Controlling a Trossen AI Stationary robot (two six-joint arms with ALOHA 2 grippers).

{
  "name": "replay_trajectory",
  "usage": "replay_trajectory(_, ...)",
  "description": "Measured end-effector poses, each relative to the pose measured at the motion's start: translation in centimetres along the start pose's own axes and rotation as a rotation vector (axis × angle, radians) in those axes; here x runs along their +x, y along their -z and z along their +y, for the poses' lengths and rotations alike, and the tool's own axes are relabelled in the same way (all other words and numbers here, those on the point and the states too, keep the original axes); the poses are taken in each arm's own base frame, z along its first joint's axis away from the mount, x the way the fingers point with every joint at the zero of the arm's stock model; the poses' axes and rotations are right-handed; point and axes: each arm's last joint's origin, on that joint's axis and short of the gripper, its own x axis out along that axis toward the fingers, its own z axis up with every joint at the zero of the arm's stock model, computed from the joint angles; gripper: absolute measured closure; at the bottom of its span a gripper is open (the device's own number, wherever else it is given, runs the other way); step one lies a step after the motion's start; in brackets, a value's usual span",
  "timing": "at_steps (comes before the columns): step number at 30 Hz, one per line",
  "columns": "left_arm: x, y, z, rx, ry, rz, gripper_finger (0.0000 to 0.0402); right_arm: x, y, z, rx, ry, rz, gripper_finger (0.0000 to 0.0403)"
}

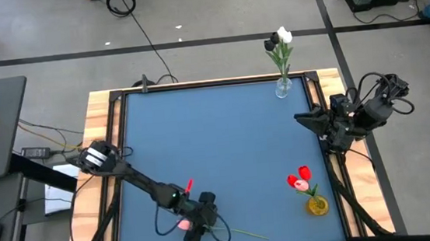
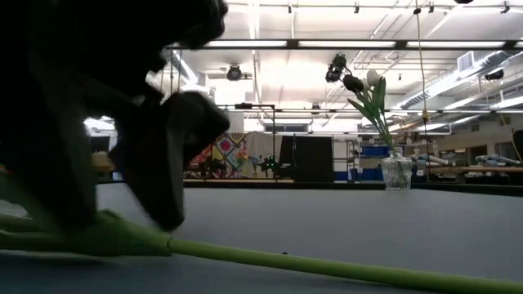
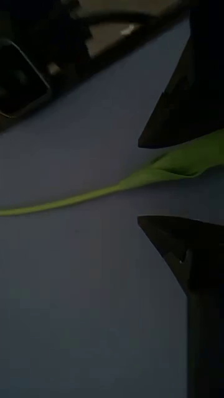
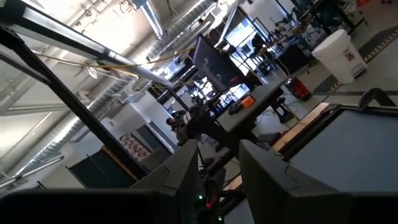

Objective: Sort flowers into vase by color
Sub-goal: Put the pink tulip into the yellow vase

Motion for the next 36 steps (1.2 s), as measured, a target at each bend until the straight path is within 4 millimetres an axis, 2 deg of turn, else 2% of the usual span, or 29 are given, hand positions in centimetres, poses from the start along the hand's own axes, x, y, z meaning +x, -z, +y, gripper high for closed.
replay_trajectory(4, 0.9, 0.7, -0.3, -0.003, -0.003, 0.027, 0.0209, 0.0, 0.1, 0.0, -0.009, 0.003, 0.006, 0.0278)
replay_trajectory(12, 1.0, 0.9, -0.3, 0.0, -0.038, 0.036, 0.0219, 0.0, 0.1, -0.1, -0.037, 0.007, 0.012, 0.0282)
replay_trajectory(28, 1.1, 1.5, -0.2, 0.007, -0.071, 0.082, 0.0308, 0.0, 0.5, -0.4, -0.089, 0.026, 0.042, 0.0282)
replay_trajectory(36, -0.1, 1.2, 0.5, 0.034, -0.081, 0.106, 0.0381, 0.0, 0.5, -0.3, -0.104, 0.022, 0.045, 0.0282)
